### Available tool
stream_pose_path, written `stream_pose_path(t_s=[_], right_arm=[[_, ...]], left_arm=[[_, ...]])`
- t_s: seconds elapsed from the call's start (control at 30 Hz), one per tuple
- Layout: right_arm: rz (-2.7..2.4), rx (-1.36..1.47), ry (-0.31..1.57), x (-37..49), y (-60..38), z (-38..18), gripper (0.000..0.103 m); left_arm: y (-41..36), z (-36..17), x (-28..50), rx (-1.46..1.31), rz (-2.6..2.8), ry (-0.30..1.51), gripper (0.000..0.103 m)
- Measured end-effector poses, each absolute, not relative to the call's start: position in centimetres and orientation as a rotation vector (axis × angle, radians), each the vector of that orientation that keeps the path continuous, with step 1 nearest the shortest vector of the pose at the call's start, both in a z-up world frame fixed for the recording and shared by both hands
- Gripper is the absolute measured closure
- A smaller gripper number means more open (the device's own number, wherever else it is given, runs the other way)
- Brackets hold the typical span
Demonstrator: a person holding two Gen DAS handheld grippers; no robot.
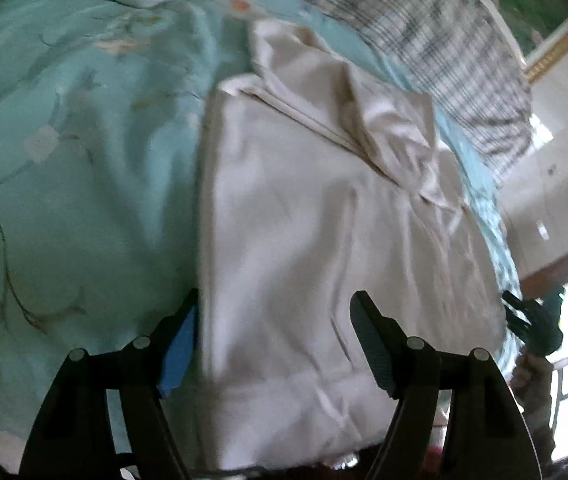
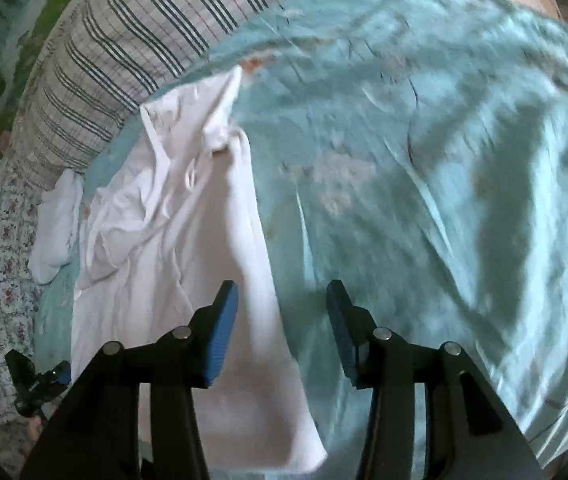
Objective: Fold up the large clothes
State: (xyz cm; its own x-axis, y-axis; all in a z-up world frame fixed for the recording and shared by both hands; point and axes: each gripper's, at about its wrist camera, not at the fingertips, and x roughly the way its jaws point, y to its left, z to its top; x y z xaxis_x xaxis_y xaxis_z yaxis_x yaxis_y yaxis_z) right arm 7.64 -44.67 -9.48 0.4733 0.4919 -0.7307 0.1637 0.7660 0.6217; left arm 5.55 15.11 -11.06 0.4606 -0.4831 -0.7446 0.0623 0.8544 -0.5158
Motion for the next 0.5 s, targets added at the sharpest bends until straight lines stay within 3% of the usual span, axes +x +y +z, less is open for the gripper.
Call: stream_pose_path(t_s=[0.27, 0.43, 0.47, 0.5], right_arm=[[0.54, 0.851, 1.047, 4.6, -41.7, -10.3, 0.054], [0.558, 0.807, 1.059, 4.0, -40.7, -10.9, 0.061], [0.539, 0.762, 1.073, 3.9, -40.4, -11.0, 0.068], [0.541, 0.75, 1.071, 3.9, -40.4, -10.9, 0.069]], left_arm=[[14.7, -11.3, 2.6, -0.526, -0.471, 1.014, 0.03], [13.6, -11.4, 2.8, -0.477, -0.451, 1.023, 0.051], [13.6, -11.6, 2.9, -0.457, -0.438, 1.031, 0.063], [14.0, -11.8, 2.9, -0.456, -0.436, 1.036, 0.069]])
